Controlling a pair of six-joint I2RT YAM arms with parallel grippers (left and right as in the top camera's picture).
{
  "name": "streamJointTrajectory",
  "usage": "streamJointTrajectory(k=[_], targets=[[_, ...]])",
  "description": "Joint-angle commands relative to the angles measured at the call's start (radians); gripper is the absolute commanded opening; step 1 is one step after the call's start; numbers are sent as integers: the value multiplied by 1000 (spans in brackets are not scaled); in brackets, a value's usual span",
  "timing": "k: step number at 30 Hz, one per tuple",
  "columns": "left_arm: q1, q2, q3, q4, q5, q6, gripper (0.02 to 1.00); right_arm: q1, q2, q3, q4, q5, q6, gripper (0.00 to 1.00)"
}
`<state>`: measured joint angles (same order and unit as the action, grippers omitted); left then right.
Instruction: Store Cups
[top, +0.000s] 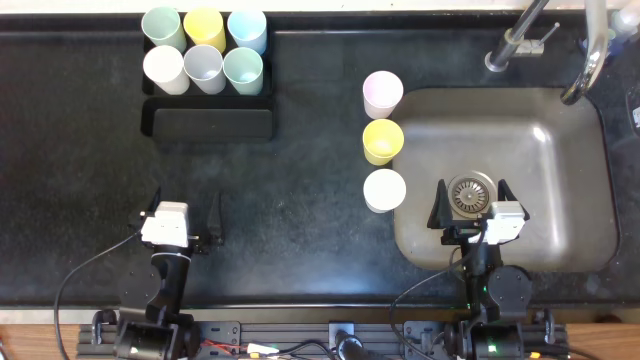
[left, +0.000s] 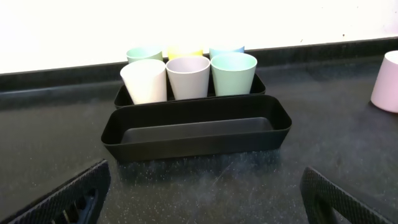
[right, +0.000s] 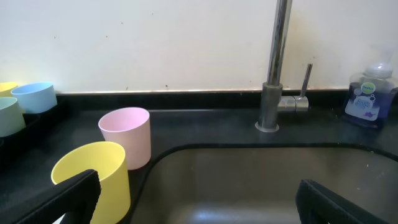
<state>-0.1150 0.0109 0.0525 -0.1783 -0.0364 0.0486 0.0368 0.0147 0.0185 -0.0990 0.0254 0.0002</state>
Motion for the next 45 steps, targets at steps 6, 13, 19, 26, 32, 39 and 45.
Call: streamJointTrajectory(k=[6, 13, 19, 26, 32, 39, 45], targets=[[9, 0, 0, -3, 6, 11, 998, -4, -11, -5, 3, -7, 4, 996], [8, 426, 269, 41, 172, -80, 998, -4, -11, -5, 3, -7, 4, 998], [8, 1013, 827, 41, 291, -80, 998, -4, -11, -5, 3, -7, 4, 998], [-154, 1819, 1870, -334, 381, -254, 998, -4, -11, -5, 3, -7, 4, 998], [-352, 2208, 2496, -870, 106, -455, 1000, -4, -11, -5, 3, -7, 4, 998], [-486, 2388, 2612, -991, 41, -602, 1000, -4, -11, -5, 3, -7, 4, 998], [-483, 2447, 2612, -1033, 1, -691, 1000, -4, -11, -5, 3, -7, 4, 996]])
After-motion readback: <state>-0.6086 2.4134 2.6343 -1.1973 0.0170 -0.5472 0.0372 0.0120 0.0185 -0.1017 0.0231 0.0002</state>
